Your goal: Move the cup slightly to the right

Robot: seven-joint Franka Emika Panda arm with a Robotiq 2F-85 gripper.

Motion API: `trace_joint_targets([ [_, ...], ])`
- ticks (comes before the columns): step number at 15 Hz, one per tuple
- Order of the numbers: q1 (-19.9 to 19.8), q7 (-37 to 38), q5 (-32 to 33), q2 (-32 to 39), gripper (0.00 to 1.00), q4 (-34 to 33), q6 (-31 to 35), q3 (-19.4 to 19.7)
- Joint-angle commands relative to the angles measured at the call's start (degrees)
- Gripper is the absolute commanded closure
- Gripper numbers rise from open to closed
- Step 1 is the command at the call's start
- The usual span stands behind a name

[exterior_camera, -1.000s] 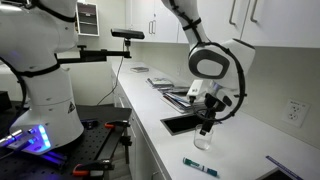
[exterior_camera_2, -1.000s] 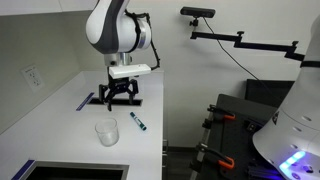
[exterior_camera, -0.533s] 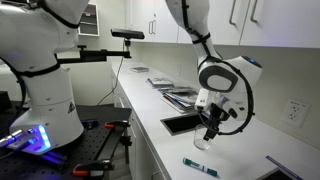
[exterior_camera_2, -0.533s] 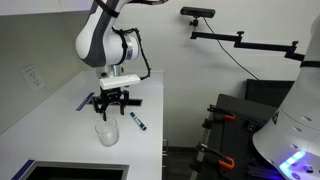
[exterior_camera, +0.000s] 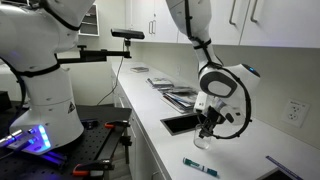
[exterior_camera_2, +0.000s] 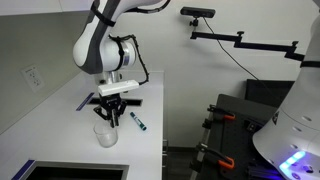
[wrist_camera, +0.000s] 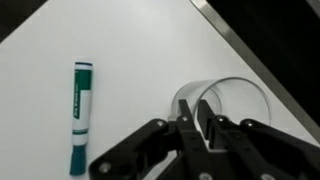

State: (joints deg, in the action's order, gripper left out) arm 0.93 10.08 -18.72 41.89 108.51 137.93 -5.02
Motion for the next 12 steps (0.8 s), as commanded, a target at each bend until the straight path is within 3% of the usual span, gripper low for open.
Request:
trace_joint_targets([
  [1, 0.77, -0.86, 1.21, 1.26, 1.00, -2.01, -3.11, 0.11],
  [9, 3.18, 1.52, 4.76, -0.94, 0.99, -0.79, -0.45, 2.54],
  [12, 2.30, 1.84, 4.84, -2.28, 0.99, -0.49, 0.53, 3.82],
])
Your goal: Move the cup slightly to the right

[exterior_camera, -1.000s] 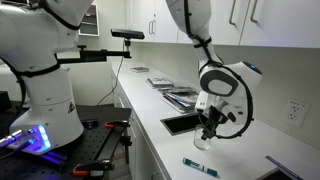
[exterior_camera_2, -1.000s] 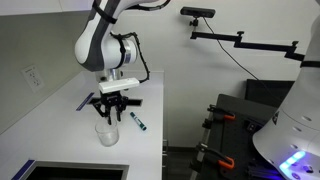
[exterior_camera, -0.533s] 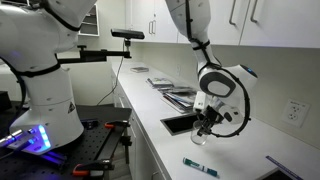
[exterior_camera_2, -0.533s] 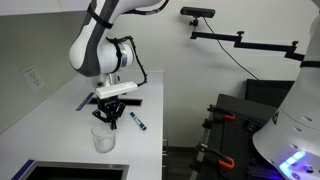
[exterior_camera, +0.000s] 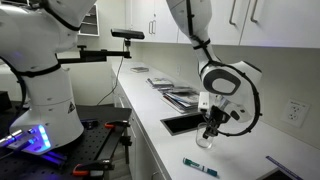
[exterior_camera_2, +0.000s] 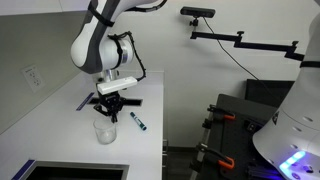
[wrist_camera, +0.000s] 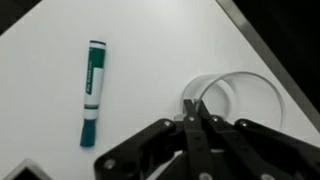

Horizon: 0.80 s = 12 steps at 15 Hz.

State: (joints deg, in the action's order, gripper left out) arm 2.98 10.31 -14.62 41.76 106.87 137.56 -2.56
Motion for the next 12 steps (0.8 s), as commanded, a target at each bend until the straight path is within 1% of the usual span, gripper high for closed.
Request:
trace_joint_targets([
  [1, -0.09, 1.83, 0.60, -2.52, 0.99, 1.06, 0.61, 1.90],
  [6, -1.52, 3.66, 0.49, -2.12, 0.99, -1.05, -0.65, 4.88],
  [12, -2.27, 7.18, 0.89, 0.01, 0.99, -4.94, -2.63, 6.61],
])
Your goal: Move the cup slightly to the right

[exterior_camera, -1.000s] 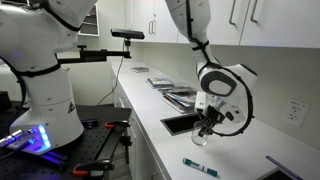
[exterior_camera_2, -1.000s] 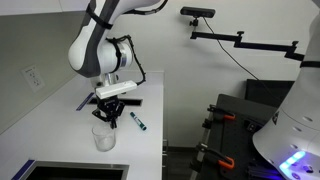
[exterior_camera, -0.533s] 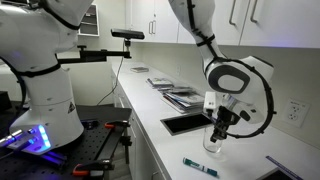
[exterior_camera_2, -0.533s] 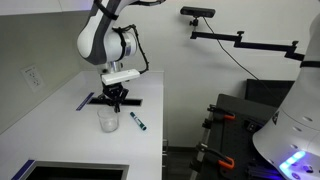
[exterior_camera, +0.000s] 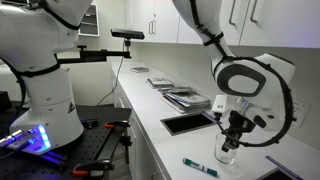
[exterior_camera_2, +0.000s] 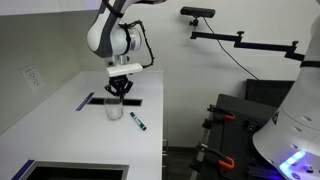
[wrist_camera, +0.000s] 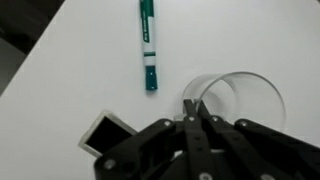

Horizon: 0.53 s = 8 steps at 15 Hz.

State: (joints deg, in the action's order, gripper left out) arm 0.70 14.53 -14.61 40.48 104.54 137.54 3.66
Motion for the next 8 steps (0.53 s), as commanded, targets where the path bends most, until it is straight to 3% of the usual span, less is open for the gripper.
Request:
trace_joint_targets([
  [1, 0.15, 3.74, 1.02, 1.89, 0.99, -3.22, -2.94, 0.65],
  [8, -0.20, 3.87, 0.68, 5.31, 0.99, -6.30, -3.37, 0.48],
])
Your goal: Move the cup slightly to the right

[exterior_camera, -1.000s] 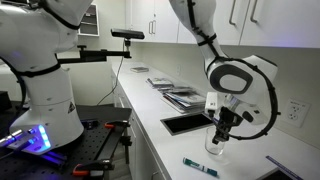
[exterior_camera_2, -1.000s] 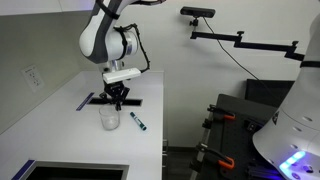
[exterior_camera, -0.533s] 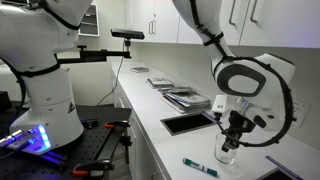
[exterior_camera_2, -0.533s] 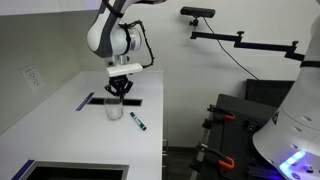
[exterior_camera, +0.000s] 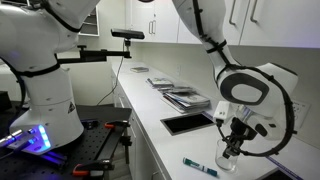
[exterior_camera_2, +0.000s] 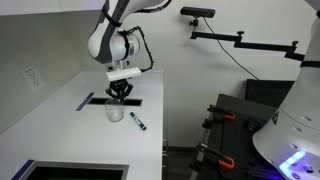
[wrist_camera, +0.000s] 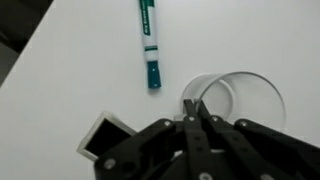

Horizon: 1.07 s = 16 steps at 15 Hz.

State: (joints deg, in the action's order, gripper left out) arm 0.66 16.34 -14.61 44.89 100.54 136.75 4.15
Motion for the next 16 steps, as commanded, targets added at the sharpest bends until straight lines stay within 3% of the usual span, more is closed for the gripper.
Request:
trace_joint_targets([
  [1, -0.05, 2.17, 0.77, 1.07, 0.99, -2.50, -2.48, 0.09],
  [3, 0.12, 2.51, 0.90, 1.39, 0.99, -2.95, -2.47, 0.30],
  [4, 0.29, 3.02, 1.00, 1.46, 0.70, -3.09, -2.62, 0.55],
  [6, -0.16, 2.22, 0.97, 1.29, 0.62, -3.14, -2.59, 0.15],
  [14, -0.40, -1.75, 1.82, -5.21, 0.02, 0.69, -2.46, -0.60],
  [16, 0.01, -1.51, 2.80, -8.00, 0.00, 2.36, -2.25, -0.29],
])
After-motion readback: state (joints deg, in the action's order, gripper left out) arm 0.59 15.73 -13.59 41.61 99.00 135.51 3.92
